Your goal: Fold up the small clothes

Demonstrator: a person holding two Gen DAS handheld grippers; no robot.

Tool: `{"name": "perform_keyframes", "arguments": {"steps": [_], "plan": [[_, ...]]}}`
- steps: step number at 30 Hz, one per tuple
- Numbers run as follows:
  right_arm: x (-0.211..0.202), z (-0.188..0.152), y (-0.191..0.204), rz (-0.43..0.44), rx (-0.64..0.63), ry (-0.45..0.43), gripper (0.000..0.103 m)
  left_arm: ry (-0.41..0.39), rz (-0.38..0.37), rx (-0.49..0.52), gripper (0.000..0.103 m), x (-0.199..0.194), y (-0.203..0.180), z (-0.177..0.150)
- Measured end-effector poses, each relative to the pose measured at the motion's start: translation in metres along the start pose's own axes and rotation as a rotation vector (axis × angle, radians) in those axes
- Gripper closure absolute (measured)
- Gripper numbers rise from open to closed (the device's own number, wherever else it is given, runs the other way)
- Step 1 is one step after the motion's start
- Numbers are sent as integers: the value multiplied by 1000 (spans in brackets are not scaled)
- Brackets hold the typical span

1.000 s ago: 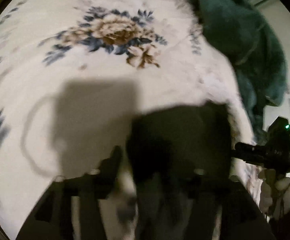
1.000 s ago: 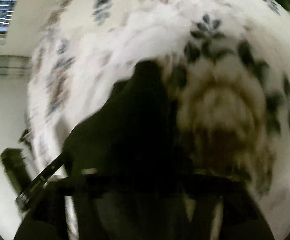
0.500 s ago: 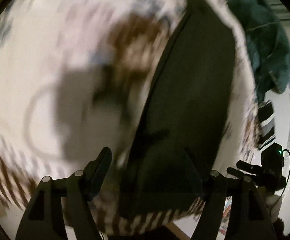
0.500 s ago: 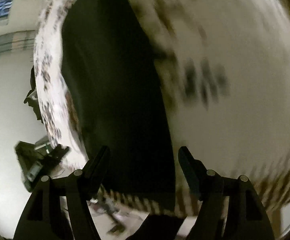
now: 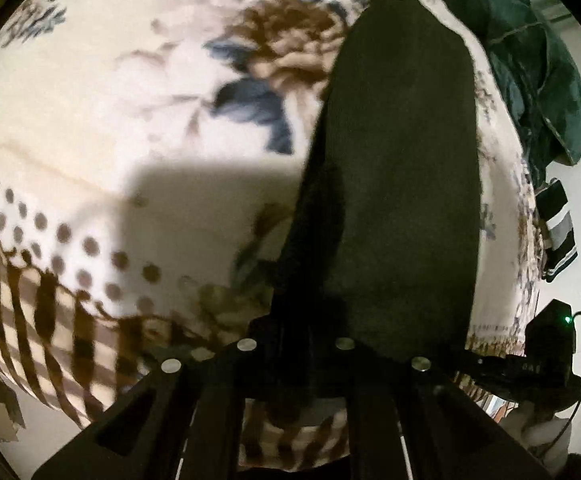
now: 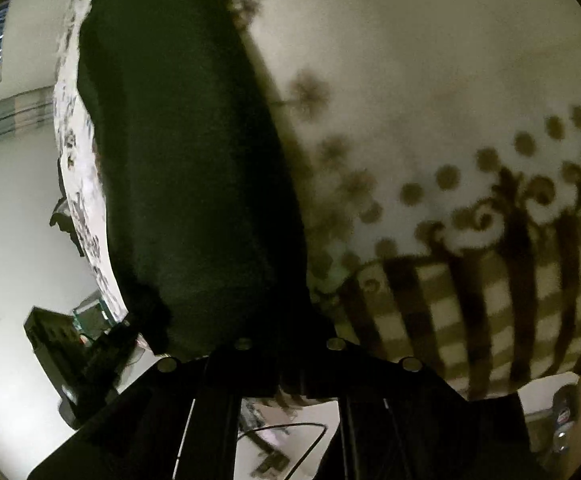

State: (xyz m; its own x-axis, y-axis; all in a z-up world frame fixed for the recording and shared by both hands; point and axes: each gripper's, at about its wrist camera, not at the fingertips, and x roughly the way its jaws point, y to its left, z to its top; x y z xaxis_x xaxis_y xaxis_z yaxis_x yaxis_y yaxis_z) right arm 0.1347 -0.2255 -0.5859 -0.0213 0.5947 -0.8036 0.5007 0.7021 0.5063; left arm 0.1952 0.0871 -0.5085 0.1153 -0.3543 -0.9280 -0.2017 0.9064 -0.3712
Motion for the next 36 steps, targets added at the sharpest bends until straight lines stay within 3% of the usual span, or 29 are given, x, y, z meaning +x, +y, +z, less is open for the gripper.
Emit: {"name": "perform_keyframes", "arguments": {"steps": [3,4,5,6,7,8,9,12,15,16,17,19,20,25,28,32,36], "plan": [[10,-2,-5,2,-6,44,96,63,-28,-27,92,14,2,2],[5,9,-6,1,-9,58,96,66,-43,-31,83,12,2,3],[3,13,-7,-7,-13,64,91,55,-60,-27,67,9,2,2],[2,15,-6,-9,-20,68,81,47,-82,-24,56,4,3,-1],[2,19,-5,1,-25,66,71,42,-109,-25,36,4,4,-1],[-2,25,-7,18,-32,61,44,44,-152,-34,33,8,6,-2],[-2,28,-8,38,-33,58,31,52,-169,-40,33,10,9,-3],[13,30,-16,105,-39,107,31,91,-202,-54,33,30,13,-4],[34,28,-17,189,-29,138,31,79,-183,-18,35,29,7,-7],[39,28,-16,206,-25,140,31,70,-172,16,53,26,0,-10],[46,26,-13,225,-25,145,33,74,-158,33,97,24,-4,-12],[53,22,-9,211,-16,156,80,50,-163,42,95,15,-13,-17],[54,20,-9,231,-2,163,91,38,-173,38,95,10,-16,-18],[12,12,-2,317,-3,96,91,-30,-292,-59,96,-41,-19,-13],[-21,14,14,361,-37,53,91,-72,-351,-66,97,-67,-32,4],[-66,34,51,401,-93,-27,92,-143,-416,-28,97,-90,-65,52],[-102,82,89,427,-144,-119,92,-207,-466,-11,97,-86,-97,128]]}}
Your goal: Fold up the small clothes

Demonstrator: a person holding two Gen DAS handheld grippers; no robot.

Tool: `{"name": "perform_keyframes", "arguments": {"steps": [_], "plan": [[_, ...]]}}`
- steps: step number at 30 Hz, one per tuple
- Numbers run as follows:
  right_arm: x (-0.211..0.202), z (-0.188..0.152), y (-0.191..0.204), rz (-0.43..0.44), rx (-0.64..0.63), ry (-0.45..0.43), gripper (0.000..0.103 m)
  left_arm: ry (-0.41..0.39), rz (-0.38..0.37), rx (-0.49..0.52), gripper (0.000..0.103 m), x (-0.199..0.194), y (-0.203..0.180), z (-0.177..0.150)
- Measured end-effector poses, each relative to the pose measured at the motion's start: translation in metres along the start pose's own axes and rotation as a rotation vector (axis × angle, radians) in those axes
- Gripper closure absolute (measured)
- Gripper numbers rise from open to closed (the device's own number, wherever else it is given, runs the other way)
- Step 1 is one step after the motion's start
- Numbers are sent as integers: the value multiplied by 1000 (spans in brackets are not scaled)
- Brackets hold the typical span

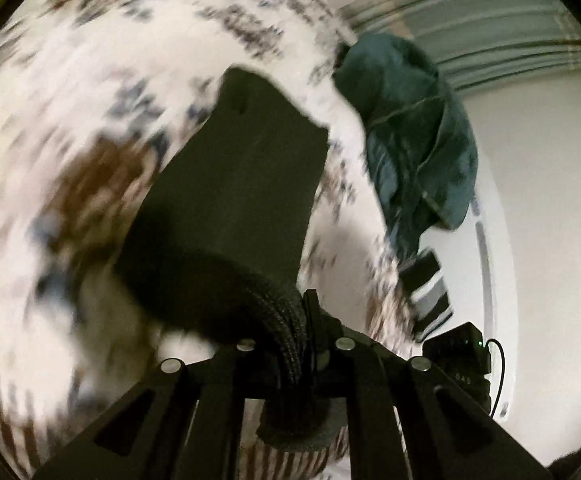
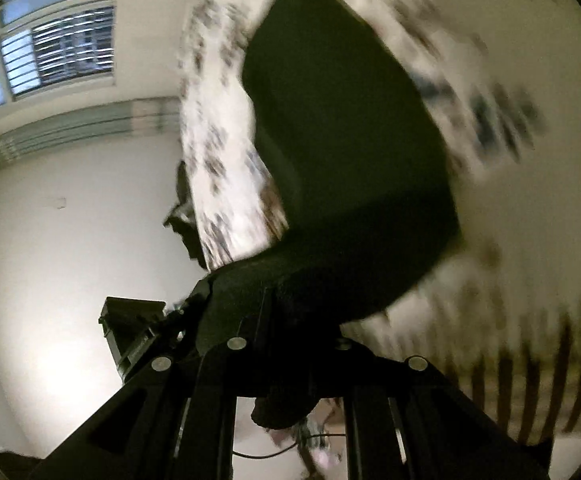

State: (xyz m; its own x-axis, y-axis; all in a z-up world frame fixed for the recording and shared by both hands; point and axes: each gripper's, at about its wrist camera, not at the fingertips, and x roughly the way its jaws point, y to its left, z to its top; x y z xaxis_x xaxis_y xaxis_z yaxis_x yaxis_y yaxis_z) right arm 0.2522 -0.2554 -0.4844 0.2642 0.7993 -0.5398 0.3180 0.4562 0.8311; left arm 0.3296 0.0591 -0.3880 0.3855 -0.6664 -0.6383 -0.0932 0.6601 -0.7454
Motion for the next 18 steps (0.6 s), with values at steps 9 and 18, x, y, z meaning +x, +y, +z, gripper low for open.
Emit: {"name": "perform_keyframes", "arguments": {"steps": [9,18], "plan": [[34,222,67,-68,-85,-166,92,-19,-22,-14,96,130,15,187],[60,368,61,38,63,-190,32,-120,-99,-154,31,128,62,262]]}}
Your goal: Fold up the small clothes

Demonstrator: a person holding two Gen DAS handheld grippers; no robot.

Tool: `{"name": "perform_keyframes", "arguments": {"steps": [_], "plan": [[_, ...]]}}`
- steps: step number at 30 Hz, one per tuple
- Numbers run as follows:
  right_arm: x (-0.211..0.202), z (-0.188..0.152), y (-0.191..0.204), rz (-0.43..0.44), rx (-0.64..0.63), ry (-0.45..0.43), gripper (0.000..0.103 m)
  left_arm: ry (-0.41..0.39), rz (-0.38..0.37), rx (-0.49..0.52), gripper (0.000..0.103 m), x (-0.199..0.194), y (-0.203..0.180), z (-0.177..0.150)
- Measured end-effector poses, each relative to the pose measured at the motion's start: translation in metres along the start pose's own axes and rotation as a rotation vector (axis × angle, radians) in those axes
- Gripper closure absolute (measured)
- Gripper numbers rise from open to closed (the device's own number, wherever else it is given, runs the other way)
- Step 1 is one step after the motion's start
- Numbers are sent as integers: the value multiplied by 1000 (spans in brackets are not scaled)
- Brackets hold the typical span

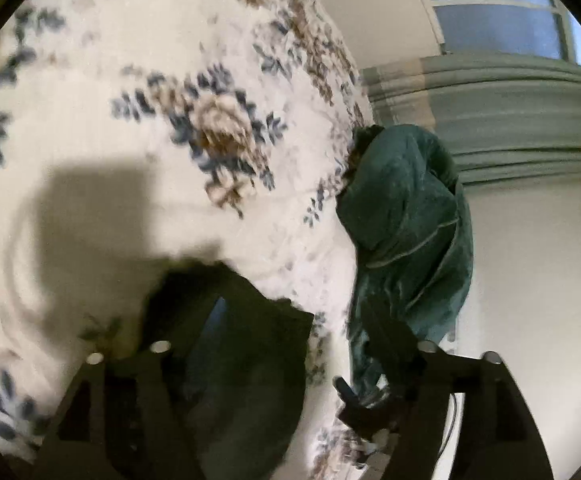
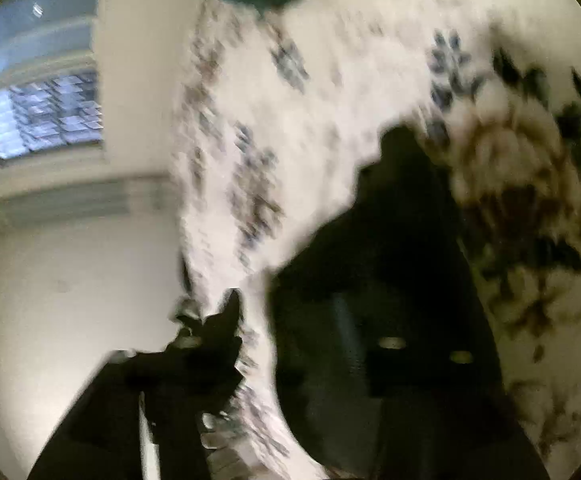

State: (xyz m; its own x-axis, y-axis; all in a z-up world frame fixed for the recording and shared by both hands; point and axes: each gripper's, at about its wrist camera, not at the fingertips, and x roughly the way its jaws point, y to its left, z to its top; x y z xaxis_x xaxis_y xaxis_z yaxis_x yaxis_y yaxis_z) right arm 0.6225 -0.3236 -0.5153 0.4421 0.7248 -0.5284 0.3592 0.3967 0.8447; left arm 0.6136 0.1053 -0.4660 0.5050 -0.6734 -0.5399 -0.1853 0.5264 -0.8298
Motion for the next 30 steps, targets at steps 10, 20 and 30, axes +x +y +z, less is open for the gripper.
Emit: {"name": "perform_keyframes", "arguments": {"steps": [10,20,30], "plan": [[26,0,-20,-383,-195,2,31,223,399,391,53,97,4,-11],[19,-10,-8,-514,-308,-97,87,232,399,479,96,117,-5,7],[29,3,-14,-575,-279,-40,42,185,302,319,37,45,11,12]]}}
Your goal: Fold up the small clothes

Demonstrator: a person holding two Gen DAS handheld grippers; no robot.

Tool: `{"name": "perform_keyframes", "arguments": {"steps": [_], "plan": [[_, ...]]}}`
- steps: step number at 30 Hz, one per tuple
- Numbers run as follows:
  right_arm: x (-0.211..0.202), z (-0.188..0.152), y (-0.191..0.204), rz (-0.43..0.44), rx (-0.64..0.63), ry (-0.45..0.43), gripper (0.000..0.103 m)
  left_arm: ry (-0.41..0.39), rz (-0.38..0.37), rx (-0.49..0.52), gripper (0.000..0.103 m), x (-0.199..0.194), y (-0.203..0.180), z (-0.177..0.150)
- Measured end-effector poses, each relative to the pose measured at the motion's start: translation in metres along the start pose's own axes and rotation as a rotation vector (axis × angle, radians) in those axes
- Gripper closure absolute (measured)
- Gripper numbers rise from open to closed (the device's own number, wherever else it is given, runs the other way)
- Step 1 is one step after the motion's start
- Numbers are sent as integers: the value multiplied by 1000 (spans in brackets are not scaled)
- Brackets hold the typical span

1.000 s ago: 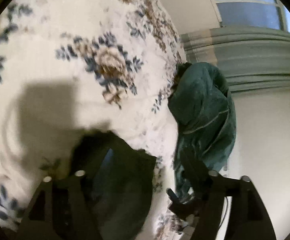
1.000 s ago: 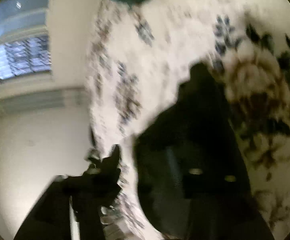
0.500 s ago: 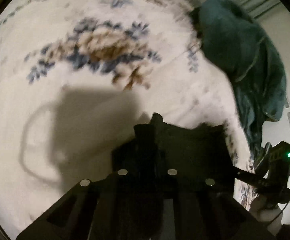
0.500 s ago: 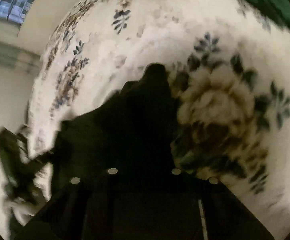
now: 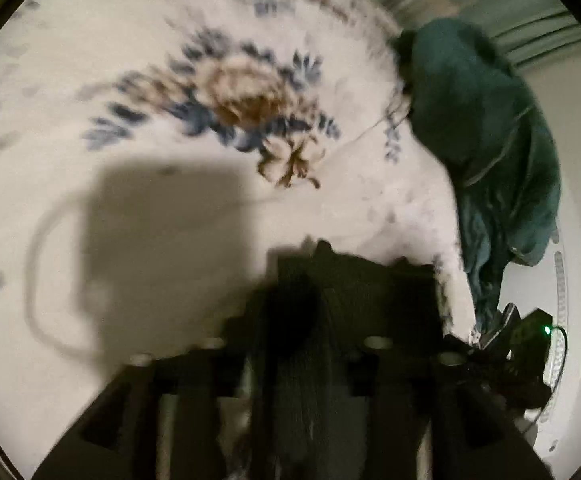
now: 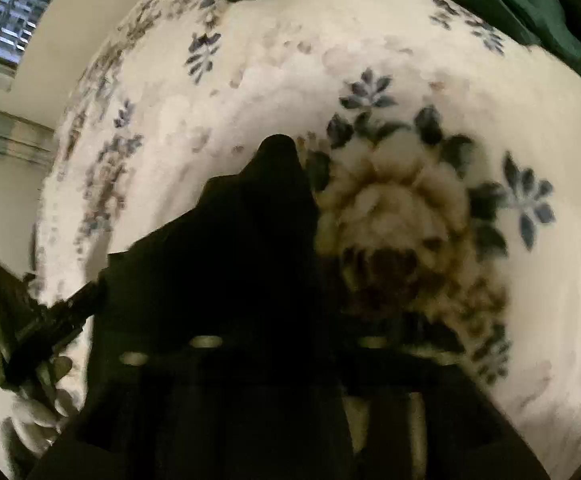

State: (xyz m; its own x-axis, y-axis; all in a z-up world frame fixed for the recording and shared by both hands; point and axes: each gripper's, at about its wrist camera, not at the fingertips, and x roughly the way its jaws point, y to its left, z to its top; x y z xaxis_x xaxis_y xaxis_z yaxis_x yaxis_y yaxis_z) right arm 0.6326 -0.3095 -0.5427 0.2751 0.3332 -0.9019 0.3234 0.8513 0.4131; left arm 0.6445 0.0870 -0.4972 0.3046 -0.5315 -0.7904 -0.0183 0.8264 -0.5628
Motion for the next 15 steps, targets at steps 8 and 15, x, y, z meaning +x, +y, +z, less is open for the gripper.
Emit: {"name": "perform_keyframes", "arguments": {"steps": [8,15], "plan": [[-52,-52,-43,143,-39,139,0,-72,-17,-243,0,-75,19,-155],[-28,-47,-52,201,-82,255,0,-65,-142,-554,0,-8,22,-239]]}}
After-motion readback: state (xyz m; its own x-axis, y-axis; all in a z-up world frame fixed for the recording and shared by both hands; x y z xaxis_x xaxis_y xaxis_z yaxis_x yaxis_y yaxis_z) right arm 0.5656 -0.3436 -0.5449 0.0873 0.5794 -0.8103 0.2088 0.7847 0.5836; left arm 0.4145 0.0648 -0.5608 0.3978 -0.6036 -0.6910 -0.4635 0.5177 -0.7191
